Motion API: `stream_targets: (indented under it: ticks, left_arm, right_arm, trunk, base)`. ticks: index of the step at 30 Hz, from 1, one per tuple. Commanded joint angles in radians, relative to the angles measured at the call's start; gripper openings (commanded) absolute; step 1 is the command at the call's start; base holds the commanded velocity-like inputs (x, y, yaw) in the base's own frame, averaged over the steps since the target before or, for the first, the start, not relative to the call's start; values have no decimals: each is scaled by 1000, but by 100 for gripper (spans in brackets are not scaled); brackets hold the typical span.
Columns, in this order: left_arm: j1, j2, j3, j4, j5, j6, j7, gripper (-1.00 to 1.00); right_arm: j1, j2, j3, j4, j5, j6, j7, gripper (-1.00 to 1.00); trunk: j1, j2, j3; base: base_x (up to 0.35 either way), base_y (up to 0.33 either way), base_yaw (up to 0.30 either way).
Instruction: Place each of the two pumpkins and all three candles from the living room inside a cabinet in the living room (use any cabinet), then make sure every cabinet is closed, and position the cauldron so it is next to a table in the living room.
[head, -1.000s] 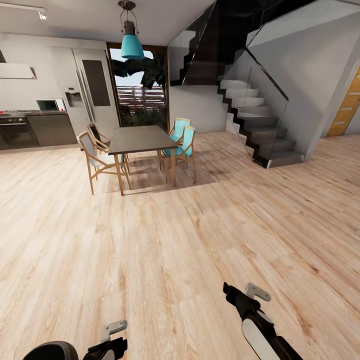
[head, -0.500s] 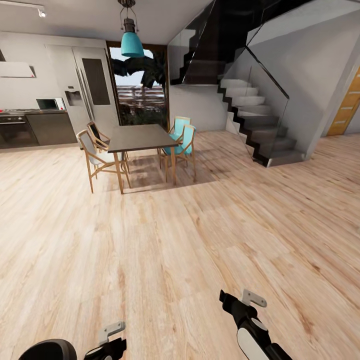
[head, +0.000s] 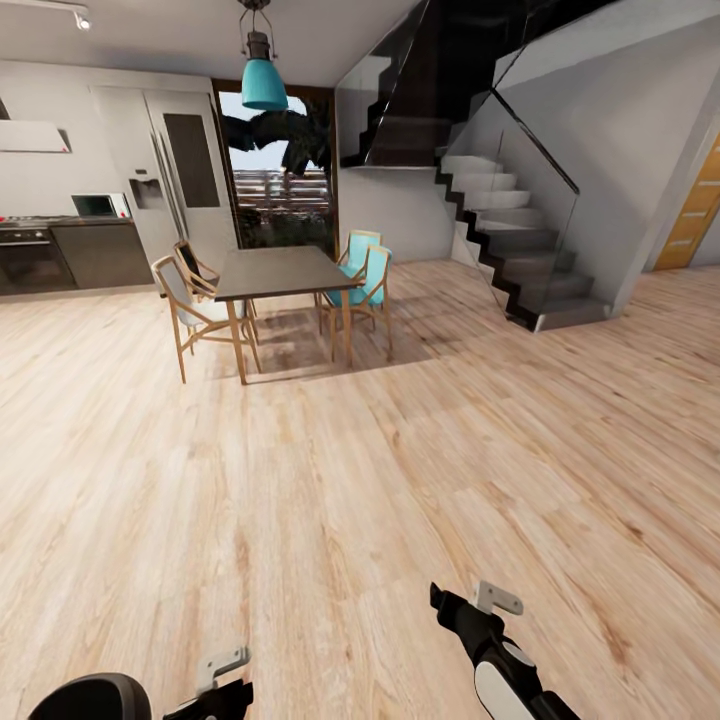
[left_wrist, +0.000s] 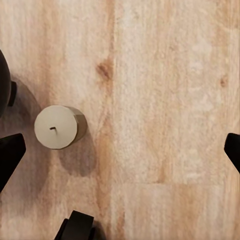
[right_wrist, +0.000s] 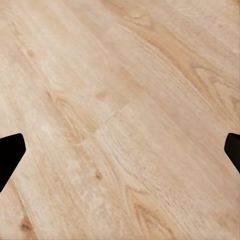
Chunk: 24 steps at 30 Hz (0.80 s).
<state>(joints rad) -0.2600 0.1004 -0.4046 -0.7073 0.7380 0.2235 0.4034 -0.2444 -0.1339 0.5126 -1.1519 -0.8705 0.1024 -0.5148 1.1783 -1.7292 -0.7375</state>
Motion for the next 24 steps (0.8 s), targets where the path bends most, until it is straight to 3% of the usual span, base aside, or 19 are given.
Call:
stream_targets:
  ticks: [1, 6, 16, 24]
  left_arm:
    - [-1, 2, -6, -2, 8, 2, 9, 100]
    - [-1, 3, 17, -2, 19, 3, 6, 100]
    - [-1, 4, 133, 11, 31, 5, 2, 100]
    - [-1, 3, 147, 34, 36, 5, 2, 100]
  right_arm:
    - [-1, -1, 3, -1, -3, 3, -7, 100]
    - [-1, -1, 3, 12, -5, 3, -4, 100]
    - [-1, -1, 3, 19, -8, 2, -1, 100]
    - [-1, -1, 3, 26, -3, 2, -1, 100]
  trunk:
    - [4, -8, -4]
    - [23, -43, -20]
    - [61, -113, -51]
    - [92, -169, -76]
  base:
    - [0, 0, 0]
    - [0, 0, 0]
    - [0, 0, 0]
    - [0, 0, 0]
